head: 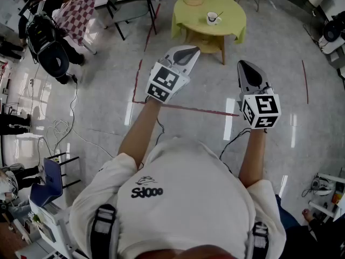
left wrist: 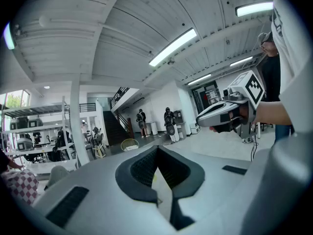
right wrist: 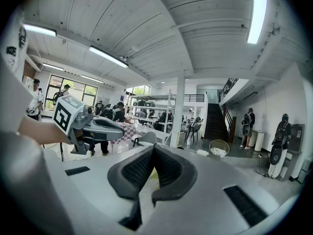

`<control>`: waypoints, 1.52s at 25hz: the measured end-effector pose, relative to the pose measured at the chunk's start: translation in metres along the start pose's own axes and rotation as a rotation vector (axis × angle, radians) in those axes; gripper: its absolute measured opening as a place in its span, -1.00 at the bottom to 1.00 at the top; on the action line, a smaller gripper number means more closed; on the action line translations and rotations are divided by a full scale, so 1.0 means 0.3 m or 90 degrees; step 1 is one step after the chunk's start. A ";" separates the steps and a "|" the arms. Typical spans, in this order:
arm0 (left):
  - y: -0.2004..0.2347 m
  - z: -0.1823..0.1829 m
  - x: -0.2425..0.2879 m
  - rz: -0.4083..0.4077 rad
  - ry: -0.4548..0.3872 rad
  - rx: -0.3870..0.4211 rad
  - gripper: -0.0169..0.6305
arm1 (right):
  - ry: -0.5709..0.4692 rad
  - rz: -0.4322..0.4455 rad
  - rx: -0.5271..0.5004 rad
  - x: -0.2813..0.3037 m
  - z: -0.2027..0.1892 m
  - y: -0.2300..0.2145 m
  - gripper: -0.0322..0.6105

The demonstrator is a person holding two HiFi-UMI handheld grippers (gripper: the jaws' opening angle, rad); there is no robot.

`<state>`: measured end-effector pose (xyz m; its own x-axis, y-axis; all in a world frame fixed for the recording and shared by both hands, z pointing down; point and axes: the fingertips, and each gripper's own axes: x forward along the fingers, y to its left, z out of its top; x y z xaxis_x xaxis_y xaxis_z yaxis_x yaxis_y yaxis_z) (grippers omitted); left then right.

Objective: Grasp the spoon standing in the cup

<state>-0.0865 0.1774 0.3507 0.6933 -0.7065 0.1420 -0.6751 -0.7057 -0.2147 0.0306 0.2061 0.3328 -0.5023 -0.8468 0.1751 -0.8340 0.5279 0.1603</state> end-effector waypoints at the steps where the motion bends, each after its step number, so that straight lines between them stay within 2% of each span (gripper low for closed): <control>1: -0.005 0.004 0.010 0.001 -0.001 0.001 -0.88 | -0.001 0.003 -0.001 -0.002 -0.002 -0.009 -0.83; 7: -0.028 0.013 0.088 0.011 0.001 0.004 -0.88 | -0.008 0.017 0.028 -0.007 -0.033 -0.090 -0.83; 13: -0.006 0.003 0.175 0.032 0.008 0.000 -0.88 | 0.021 0.017 0.020 0.017 -0.092 -0.194 -0.83; 19: 0.087 -0.085 0.316 0.020 0.019 -0.010 -0.88 | 0.018 -0.003 0.036 0.174 -0.136 -0.304 -0.83; 23: 0.234 -0.148 0.461 0.019 0.026 -0.025 -0.88 | 0.022 -0.012 0.034 0.350 -0.151 -0.419 -0.83; 29: 0.519 -0.190 0.668 0.018 0.018 -0.054 -0.88 | 0.017 -0.025 0.040 0.644 -0.105 -0.583 -0.83; 38: 0.862 -0.148 0.917 0.003 0.003 -0.044 -0.88 | 0.023 -0.052 0.040 0.999 -0.020 -0.766 -0.83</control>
<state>-0.0816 -0.2018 0.3772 0.6895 -0.7094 0.1460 -0.6939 -0.7048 -0.1477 0.0731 -0.1685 0.3543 -0.4249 -0.8830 0.1994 -0.8847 0.4517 0.1150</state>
